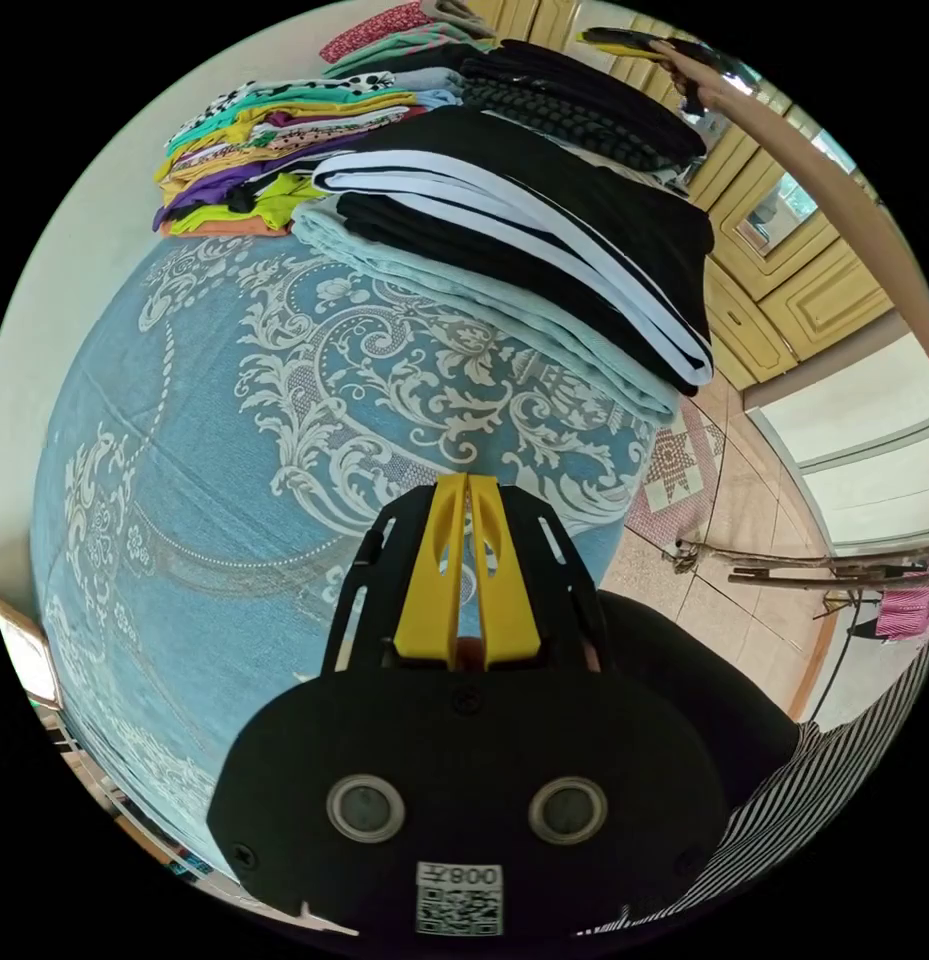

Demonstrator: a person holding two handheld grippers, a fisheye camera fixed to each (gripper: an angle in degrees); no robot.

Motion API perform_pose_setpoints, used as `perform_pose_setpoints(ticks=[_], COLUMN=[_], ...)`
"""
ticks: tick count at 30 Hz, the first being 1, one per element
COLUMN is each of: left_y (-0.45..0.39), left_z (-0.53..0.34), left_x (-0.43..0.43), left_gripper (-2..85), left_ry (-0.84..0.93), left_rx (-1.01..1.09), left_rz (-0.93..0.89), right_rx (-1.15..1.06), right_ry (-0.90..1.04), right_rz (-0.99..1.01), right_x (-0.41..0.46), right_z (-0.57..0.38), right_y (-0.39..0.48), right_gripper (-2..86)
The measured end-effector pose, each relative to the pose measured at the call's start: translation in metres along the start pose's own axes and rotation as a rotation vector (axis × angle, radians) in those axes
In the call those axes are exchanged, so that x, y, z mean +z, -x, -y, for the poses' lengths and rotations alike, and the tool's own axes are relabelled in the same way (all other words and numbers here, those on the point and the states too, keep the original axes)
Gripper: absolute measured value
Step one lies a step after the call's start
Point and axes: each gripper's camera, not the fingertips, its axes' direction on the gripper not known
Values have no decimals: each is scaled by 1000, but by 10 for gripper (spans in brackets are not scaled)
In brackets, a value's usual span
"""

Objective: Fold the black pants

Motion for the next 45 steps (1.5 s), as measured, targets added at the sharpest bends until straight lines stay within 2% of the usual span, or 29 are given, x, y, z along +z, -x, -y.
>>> perform_pose_setpoints(ticks=[7, 11, 14, 18, 22, 29, 37, 45], left_y=[17, 27, 36, 53, 80, 105, 149, 199], left_z=[-51, -88, -116, -153, -202, -307, -451, -629], left_x=[1, 1, 1, -1, -11, -70, -143, -235], left_gripper=[2, 2, 2, 2, 2, 3, 4, 15], left_ry=[-16, -38, -57, -89, -132, -275, -476, -769], left_rx=[6, -18, -29, -41, -132, -127, -228, -336], left_rz=[-41, -44, -55, -91, -216, -203, -208, -115], right_rx=[24, 62, 147, 255, 326, 342, 157, -64], right_ry=[158, 139, 106, 37, -64, -211, -384, -401], right_rz=[-113, -133, -66, 62, 213, 457, 804, 1189], right_x=[57, 49, 26, -24, -85, -175, -288, -350], right_z=[23, 15, 7, -10, -28, -33, -8, -26], right_y=[28, 33, 24, 6, -8, 2, 93, 221], right_gripper=[81, 55, 48, 38, 31, 25, 23, 24])
